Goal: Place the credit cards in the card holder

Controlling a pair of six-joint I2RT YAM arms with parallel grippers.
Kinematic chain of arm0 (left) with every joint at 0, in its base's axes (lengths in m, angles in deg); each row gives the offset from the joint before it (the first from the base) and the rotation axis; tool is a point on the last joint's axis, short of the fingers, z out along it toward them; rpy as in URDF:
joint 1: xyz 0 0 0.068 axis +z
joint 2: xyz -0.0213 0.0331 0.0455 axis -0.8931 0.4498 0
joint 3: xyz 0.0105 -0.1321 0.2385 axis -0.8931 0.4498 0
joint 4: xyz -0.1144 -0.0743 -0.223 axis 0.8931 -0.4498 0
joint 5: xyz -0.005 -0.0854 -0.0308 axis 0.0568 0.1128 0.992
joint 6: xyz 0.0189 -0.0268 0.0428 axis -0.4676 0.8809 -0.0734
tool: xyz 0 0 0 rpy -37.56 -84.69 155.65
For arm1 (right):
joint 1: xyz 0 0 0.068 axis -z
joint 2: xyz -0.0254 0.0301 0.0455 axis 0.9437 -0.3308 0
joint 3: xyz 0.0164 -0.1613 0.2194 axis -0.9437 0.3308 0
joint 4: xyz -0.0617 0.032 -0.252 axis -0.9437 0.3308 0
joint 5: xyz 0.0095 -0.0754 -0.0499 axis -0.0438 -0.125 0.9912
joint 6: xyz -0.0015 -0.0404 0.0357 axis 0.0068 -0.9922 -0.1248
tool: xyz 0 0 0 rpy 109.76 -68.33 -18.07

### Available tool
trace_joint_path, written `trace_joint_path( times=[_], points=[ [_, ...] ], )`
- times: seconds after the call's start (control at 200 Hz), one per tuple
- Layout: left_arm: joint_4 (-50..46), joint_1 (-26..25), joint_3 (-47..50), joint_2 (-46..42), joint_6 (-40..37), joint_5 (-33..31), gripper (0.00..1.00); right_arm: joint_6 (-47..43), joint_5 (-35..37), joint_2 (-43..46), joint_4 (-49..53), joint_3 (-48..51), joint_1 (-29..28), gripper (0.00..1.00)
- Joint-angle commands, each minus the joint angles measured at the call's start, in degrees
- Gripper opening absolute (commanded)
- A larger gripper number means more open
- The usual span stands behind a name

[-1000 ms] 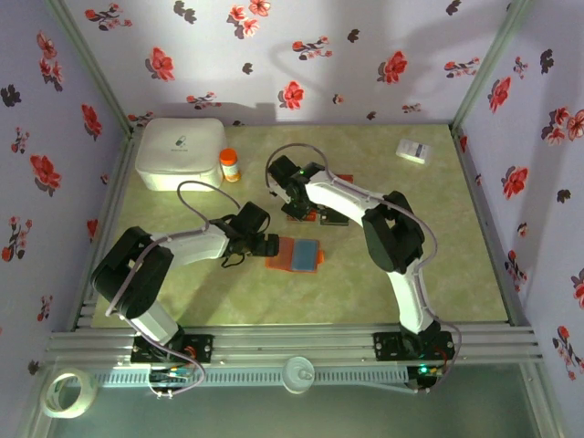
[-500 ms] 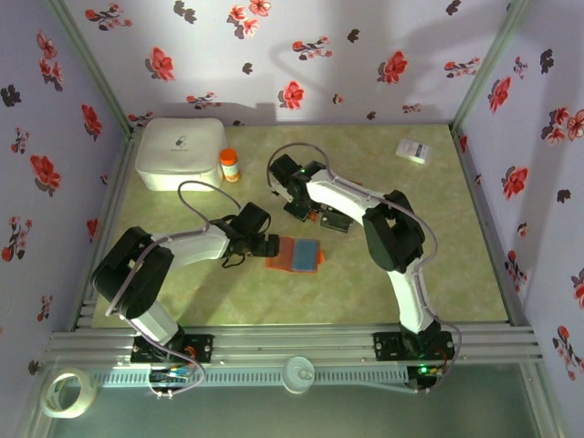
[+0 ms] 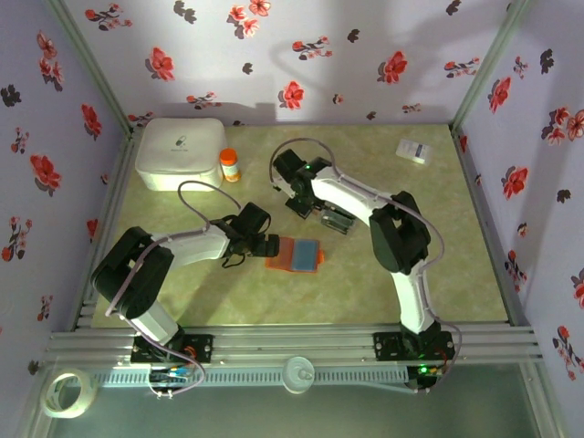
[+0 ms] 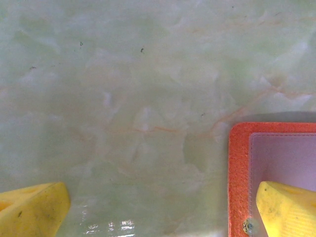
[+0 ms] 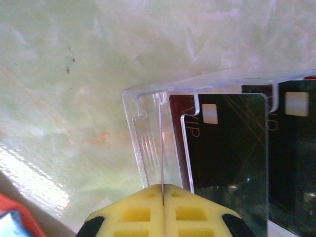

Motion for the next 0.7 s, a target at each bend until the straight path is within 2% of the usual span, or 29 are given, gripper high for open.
trace_joint_path(
  times=[0.0,0.14,0.26,0.5,0.695],
  points=[
    [-2.98,0.04,2.99,3.67,0.79,2.39,1.0,1.77,-4.35,5.92,0.15,-1.36,-0.25,0.0],
    [-3.2,0.05,3.3,3.04,1.07,2.26,1.0,9.32,-8.7,11.65,-4.16,2.57,-0.25,0.0],
    [-3.51,0.03,3.52,2.66,1.59,2.17,1.0,19.61,-14.24,18.16,-12.04,11.24,-0.22,0.0],
    [-3.85,0.07,4.13,2.55,2.34,1.79,1.0,46.84,-21.32,32.98,-42.04,39.93,-0.25,0.0],
    [-4.29,0.08,4.3,2.13,2.41,1.81,1.0,64.47,-20.01,39.36,-62.19,58.01,-0.97,0.0]
  ],
)
